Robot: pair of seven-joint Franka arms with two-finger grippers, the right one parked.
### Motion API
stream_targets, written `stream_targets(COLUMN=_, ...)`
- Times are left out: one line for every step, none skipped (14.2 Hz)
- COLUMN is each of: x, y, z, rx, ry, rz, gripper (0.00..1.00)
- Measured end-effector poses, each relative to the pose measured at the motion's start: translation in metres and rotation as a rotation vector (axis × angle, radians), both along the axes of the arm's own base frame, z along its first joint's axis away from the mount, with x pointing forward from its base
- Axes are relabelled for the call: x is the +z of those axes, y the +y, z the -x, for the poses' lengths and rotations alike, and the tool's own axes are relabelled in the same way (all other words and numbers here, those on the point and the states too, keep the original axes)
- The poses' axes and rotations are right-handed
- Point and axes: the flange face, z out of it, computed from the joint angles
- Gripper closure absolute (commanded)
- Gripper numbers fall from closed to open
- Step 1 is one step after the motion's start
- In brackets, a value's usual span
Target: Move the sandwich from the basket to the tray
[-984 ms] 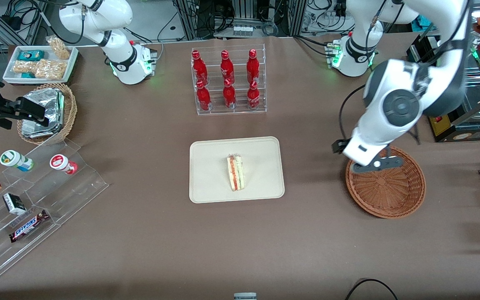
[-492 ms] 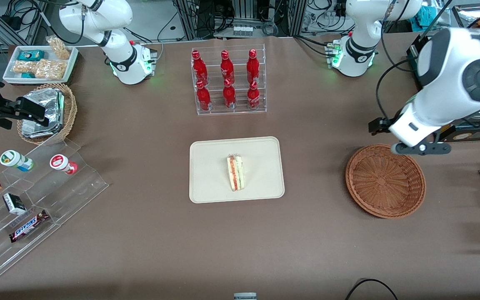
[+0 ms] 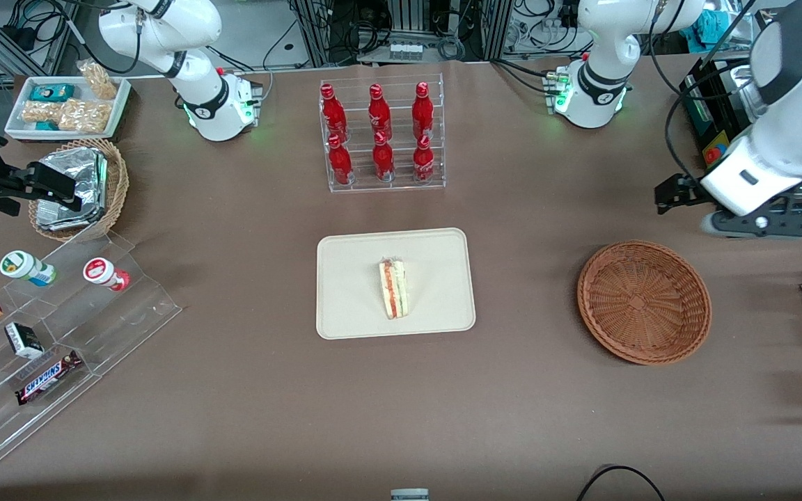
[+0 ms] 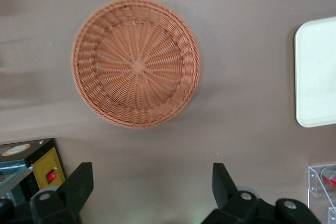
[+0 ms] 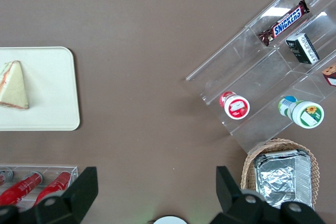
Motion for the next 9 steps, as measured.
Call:
stream_targets(x=0.008, y=0.007, z=-0.001, rx=0.011, ry=-0.017, rz=0.002, gripper=0.0)
stream_targets(x=0.016, y=0.014, z=-0.002, rx=0.022, ry=-0.032, rz=0.004, gripper=0.0)
stream_targets(x=0.023, y=0.021, z=-0.002, rx=0.034, ry=-0.04, rz=0.005, gripper=0.0)
stream_targets(x=0.028, y=0.028, z=-0.003, rx=0.048, ry=-0.045, rz=0.005, gripper=0.0)
stream_targets(x=0.031, y=0.035, z=-0.003, rx=0.059, ry=-0.048, rz=0.006, gripper=0.0)
stream_targets(x=0.032, y=0.039, z=-0.003, rx=0.065, ry=-0.05, rz=0.007, gripper=0.0)
stream_targets(x=0.033, y=0.04, z=-0.003, rx=0.067, ry=-0.051, rz=0.007, gripper=0.0)
stream_targets(x=0.034, y=0.04, z=-0.003, rx=0.067, ry=-0.054, rz=0.008, gripper=0.0)
stream_targets(x=0.036, y=0.04, z=-0.003, rx=0.067, ry=-0.057, rz=0.008, gripper=0.0)
